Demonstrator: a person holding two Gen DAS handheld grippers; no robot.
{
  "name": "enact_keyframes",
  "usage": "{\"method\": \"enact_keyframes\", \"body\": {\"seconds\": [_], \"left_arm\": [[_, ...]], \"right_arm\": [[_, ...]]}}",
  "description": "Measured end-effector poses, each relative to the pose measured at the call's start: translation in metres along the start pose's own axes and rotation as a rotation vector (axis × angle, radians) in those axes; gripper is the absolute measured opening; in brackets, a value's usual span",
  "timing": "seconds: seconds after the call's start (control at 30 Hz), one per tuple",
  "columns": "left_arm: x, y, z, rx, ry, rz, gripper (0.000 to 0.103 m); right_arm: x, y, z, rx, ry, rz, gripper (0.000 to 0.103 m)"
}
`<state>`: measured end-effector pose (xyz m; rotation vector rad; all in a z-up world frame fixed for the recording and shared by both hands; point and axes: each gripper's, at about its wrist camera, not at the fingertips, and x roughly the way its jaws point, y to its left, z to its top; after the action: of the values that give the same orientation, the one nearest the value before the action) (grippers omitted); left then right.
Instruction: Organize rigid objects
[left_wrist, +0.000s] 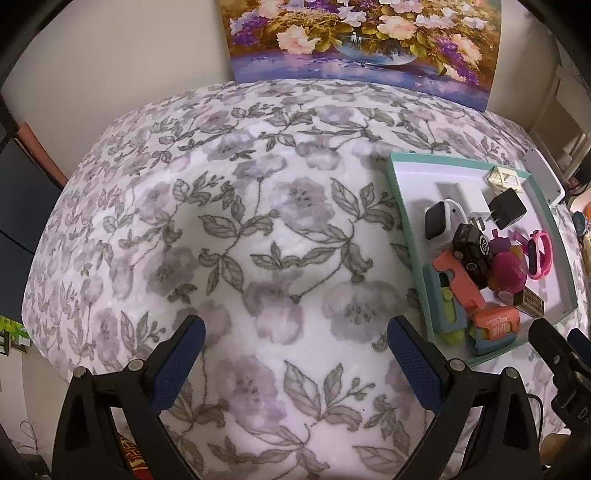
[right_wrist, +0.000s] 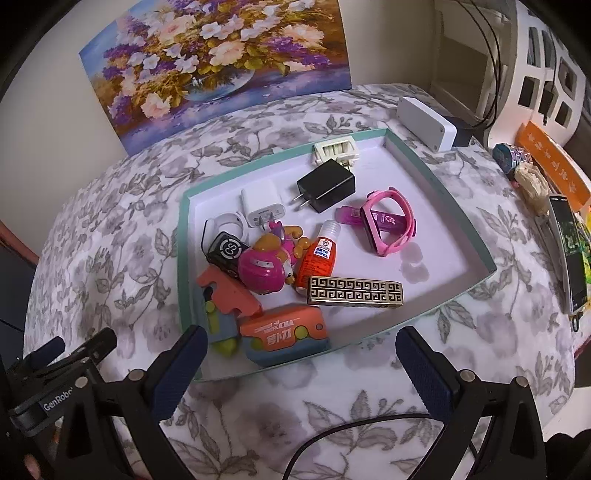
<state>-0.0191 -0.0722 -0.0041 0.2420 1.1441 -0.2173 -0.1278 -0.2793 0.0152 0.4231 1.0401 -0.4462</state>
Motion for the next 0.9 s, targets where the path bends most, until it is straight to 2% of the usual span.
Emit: {"method": "enact_keyframes", "body": {"seconds": [0.17, 0.9], "left_arm": [[0.0006, -0.0001, -0.0001, 0.002, 0.002, 0.024, 0.099], [0.0044, 0.0035, 0.0001, 0.000, 0.017, 0.007, 0.099]], "right_arm": [[0.0002, 0.0028, -0.0001, -0.015, 0.003, -0.001, 0.103], [0.0024, 0.0052, -0.0007, -0.029, 0.010, -0.003, 0.103]]}}
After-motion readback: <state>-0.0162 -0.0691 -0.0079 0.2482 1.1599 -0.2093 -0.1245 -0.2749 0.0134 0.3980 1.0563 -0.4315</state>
